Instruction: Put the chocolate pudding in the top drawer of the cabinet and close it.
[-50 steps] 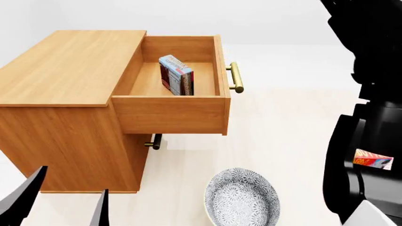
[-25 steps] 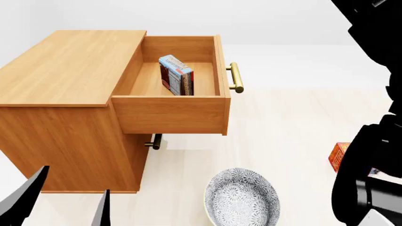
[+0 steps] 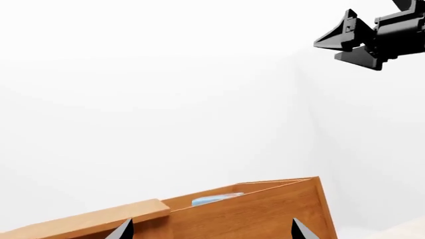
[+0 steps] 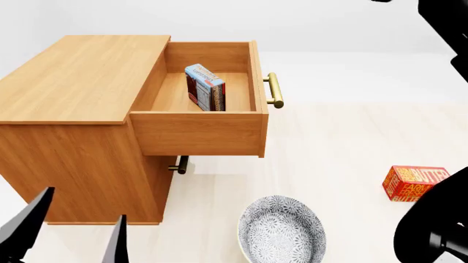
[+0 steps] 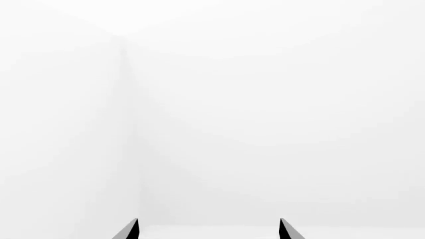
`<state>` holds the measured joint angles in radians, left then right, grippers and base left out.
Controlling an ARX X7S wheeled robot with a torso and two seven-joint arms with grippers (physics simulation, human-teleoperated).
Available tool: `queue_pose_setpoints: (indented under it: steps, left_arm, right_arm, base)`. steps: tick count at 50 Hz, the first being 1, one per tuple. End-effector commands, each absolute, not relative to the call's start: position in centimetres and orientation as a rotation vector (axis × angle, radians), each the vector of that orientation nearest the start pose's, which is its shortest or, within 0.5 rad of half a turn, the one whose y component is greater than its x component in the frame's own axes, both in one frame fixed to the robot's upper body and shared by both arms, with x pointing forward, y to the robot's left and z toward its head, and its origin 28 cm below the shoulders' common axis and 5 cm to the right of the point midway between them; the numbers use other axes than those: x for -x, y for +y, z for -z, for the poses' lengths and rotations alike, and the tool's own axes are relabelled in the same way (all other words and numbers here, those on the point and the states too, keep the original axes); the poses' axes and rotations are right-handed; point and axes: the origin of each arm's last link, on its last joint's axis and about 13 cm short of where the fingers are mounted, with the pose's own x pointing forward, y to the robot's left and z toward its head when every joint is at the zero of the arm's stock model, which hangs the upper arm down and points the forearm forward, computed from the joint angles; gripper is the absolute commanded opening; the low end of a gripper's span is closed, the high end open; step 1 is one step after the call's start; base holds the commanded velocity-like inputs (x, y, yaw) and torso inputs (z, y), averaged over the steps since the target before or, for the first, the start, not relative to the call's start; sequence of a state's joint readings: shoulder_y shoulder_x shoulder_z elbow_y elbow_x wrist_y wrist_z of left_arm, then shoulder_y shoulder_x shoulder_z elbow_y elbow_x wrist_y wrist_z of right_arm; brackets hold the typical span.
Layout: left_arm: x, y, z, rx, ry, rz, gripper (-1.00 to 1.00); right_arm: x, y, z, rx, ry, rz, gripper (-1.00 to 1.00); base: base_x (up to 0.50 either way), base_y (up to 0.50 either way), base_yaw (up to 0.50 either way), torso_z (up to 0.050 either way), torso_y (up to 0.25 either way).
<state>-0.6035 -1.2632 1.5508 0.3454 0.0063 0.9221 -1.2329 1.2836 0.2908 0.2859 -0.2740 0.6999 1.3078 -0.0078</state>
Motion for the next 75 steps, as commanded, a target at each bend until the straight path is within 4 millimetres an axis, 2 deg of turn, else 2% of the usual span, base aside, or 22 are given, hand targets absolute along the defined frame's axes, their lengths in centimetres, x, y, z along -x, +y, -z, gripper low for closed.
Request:
queue_pose_setpoints:
  steps: [1, 4, 12, 17, 24, 35, 58, 75]
  left_arm:
    - [-12.6, 28.1, -10.8, -0.088, -0.627, 0.319, 1.0]
    - [-12.8, 28.1, -10.8, -0.085, -0.629, 0.318, 1.0]
    - [-13.0, 27.9, -10.9, -0.083, -0.633, 0.323, 1.0]
    - [-12.9, 27.9, -11.0, -0.084, -0.634, 0.326, 1.0]
    - [-12.6, 27.8, -11.1, -0.086, -0.637, 0.331, 1.0]
    - [-12.3, 27.7, -11.2, -0.088, -0.637, 0.338, 1.0]
    - [-12.4, 27.5, -11.2, -0.088, -0.631, 0.345, 1.0]
    - [-12.8, 27.2, -11.1, -0.085, -0.623, 0.357, 1.0]
  right_arm:
    - [-26.3, -17.0, -35.9, -0.19, -0.366, -0.315, 1.0]
    - [-26.1, -17.0, -35.7, -0.161, -0.374, -0.302, 1.0]
    - [-25.9, -16.0, -34.4, 0.175, -0.508, -0.095, 1.0]
    - [-25.2, -15.1, -34.5, 0.362, -0.609, 0.003, 1.0]
    - [-24.1, -14.6, -34.7, 0.497, -0.679, 0.084, 1.0]
    - [-22.6, -14.6, -35.1, 0.534, -0.716, 0.105, 1.0]
    - [-21.1, -14.7, -34.0, 0.564, -0.676, 0.096, 1.0]
    - [-18.4, -14.8, -30.8, 0.549, -0.671, 0.115, 1.0]
  base:
    - [0.0, 0.0, 0.0, 0.0, 0.0]
    - [0.0, 0.0, 0.0, 0.0, 0.0]
    - [0.0, 0.0, 0.0, 0.0, 0.0]
    - [0.0, 0.0, 0.0, 0.0, 0.0]
    - [0.0, 0.0, 0.0, 0.0, 0.0]
    - [0.0, 0.0, 0.0, 0.0, 0.0]
    - [0.0, 0.0, 0.0, 0.0, 0.0]
    - [0.0, 0.0, 0.0, 0.0, 0.0]
